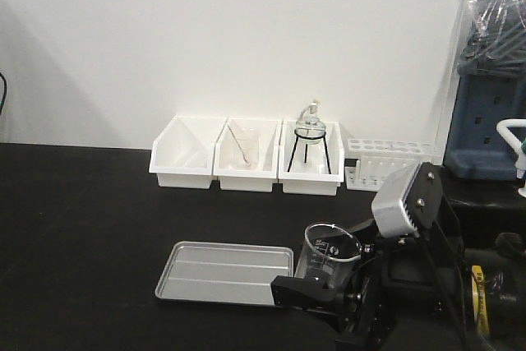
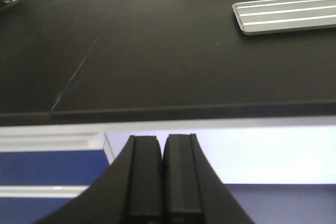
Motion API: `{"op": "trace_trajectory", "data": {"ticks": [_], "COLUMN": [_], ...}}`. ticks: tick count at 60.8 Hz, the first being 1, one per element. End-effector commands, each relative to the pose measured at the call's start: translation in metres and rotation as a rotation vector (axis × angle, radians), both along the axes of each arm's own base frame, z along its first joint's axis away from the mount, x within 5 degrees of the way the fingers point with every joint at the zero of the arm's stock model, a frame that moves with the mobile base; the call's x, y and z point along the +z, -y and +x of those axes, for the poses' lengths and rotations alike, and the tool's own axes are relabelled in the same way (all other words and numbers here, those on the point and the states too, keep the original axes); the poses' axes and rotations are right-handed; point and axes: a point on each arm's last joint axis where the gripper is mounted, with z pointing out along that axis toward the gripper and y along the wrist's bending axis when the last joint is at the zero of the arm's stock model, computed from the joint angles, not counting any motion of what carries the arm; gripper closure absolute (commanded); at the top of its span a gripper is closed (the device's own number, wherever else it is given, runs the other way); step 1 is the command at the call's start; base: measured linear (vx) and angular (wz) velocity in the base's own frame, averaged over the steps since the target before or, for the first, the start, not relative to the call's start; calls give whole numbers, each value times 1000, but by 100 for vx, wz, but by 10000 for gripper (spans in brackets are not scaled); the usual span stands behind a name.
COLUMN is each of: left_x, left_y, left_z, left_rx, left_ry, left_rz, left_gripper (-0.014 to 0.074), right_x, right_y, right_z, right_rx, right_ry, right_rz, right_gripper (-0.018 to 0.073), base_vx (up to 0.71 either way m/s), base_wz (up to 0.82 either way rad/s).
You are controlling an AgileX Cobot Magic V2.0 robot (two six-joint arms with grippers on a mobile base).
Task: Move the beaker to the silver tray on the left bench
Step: 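Drive the base to the bench with the silver tray, holding the beaker, then lower the held beaker with the right gripper onto the silver tray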
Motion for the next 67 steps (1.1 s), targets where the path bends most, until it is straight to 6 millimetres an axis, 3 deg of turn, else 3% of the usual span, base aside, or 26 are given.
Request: {"op": "trace_trajectory", "data": {"ticks": [1, 67], "left_x": [0, 0], "left_y": [1, 1], "left_z": [2, 2], "left_rx": [-9, -9], "left_ry": [61, 61], "left_rz": [-5, -5], "left_gripper": [595, 595], "right_x": [20, 20], "right_y": [1, 1], "right_z": [-4, -4], "right_rx": [-11, -11], "right_ry": [43, 43], "right_rz": [63, 64], "right_gripper": [571, 571], "base_vx": [30, 18], "base_wz": [-4, -2]}}
